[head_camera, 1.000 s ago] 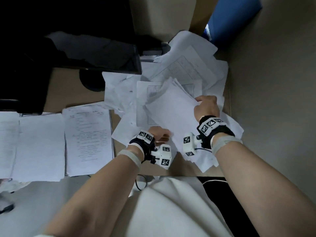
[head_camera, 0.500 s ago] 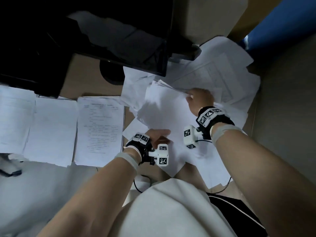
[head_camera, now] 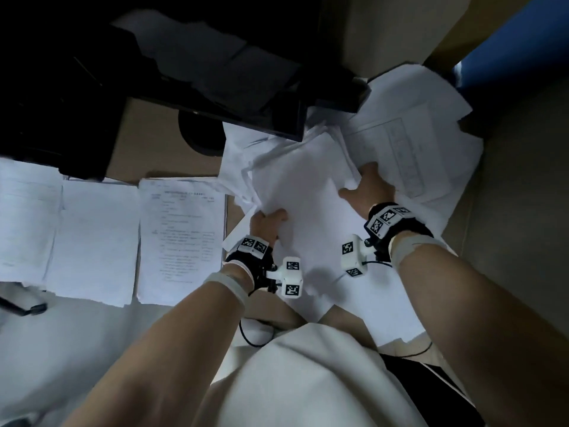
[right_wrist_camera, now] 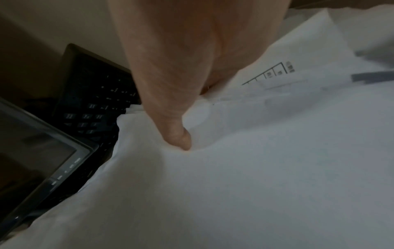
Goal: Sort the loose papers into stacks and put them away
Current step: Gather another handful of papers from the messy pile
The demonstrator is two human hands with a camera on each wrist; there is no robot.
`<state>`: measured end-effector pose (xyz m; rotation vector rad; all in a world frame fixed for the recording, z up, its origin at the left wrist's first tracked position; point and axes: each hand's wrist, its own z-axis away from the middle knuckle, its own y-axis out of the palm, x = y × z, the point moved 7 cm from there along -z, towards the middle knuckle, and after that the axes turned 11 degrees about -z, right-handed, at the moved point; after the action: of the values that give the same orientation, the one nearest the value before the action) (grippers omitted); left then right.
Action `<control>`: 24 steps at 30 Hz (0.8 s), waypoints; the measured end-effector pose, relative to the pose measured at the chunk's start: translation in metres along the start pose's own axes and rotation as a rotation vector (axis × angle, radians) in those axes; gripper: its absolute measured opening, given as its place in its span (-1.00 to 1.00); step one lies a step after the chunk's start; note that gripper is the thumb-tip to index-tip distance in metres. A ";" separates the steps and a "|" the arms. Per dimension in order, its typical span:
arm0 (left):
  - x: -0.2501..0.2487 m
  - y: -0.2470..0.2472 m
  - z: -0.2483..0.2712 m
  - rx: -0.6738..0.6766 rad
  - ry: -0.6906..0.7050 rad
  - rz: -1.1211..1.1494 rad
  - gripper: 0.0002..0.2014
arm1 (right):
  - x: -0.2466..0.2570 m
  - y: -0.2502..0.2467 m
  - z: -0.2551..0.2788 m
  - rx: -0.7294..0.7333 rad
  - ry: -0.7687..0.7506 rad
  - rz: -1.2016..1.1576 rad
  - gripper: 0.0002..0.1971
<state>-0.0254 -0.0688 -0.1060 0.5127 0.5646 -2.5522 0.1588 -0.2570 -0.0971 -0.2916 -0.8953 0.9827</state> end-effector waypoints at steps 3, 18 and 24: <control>0.002 -0.003 0.007 -0.031 -0.022 0.015 -0.57 | -0.013 0.001 0.025 -0.007 -0.018 -0.274 -0.41; 0.003 0.052 0.040 0.109 0.171 -0.590 -0.40 | -0.124 -0.007 0.122 -0.241 0.313 -0.555 -0.59; 0.020 0.101 0.040 0.237 0.189 -0.811 -0.54 | -0.190 -0.017 0.153 -0.405 0.575 -0.643 -0.51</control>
<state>0.0004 -0.1758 -0.1110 0.7236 0.6295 -3.3941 0.0054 -0.4473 -0.0915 -0.5527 -0.5812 0.0927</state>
